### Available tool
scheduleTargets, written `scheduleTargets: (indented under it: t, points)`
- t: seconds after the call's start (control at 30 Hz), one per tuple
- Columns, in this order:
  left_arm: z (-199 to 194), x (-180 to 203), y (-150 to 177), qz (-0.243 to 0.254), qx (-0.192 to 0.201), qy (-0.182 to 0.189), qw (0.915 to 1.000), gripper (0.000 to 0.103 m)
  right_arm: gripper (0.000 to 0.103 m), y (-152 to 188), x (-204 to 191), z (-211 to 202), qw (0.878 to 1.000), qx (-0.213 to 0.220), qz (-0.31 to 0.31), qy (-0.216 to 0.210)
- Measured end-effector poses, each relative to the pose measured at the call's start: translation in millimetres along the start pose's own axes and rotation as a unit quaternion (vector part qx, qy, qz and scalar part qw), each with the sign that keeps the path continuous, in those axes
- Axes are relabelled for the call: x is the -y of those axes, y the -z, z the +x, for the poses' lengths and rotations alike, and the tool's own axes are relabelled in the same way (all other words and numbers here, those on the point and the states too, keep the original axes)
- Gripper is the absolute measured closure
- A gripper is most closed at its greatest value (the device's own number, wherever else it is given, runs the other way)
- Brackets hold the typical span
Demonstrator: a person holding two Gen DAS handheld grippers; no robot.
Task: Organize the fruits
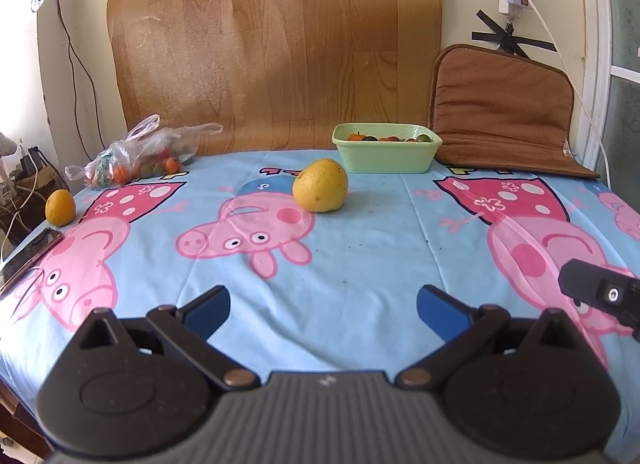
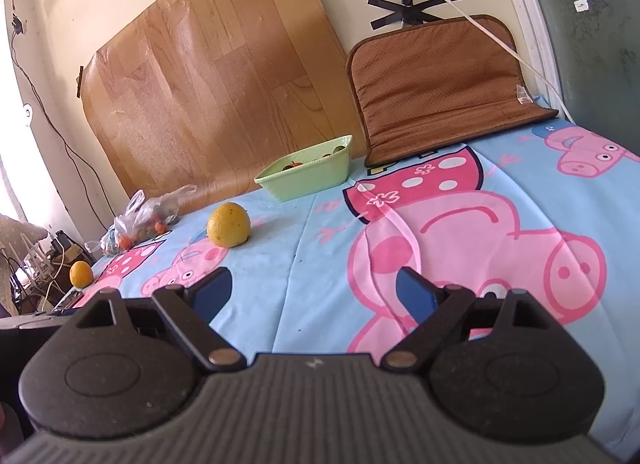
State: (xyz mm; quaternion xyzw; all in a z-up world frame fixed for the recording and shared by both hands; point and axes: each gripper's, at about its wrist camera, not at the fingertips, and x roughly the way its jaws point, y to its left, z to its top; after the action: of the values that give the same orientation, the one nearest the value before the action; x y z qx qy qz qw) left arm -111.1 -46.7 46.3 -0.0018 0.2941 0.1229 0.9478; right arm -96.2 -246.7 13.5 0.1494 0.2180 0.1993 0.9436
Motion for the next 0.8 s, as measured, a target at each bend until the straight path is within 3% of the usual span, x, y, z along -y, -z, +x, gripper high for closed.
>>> scheduleTargets:
  t: [0.57,0.8]
  points:
    - [-1.8,-5.0,-1.5,-0.011,0.007,-0.01,0.9999,0.0,0.012,-0.7,-0.1,-2.8,1.0,0.003,0.001,-0.001]
    - [-8.2,-0.8,-0.3,0.002,0.021,0.007,0.9998,0.0,0.012,0.1,0.8,-1.8,1.0,0.003,0.003,0.001]
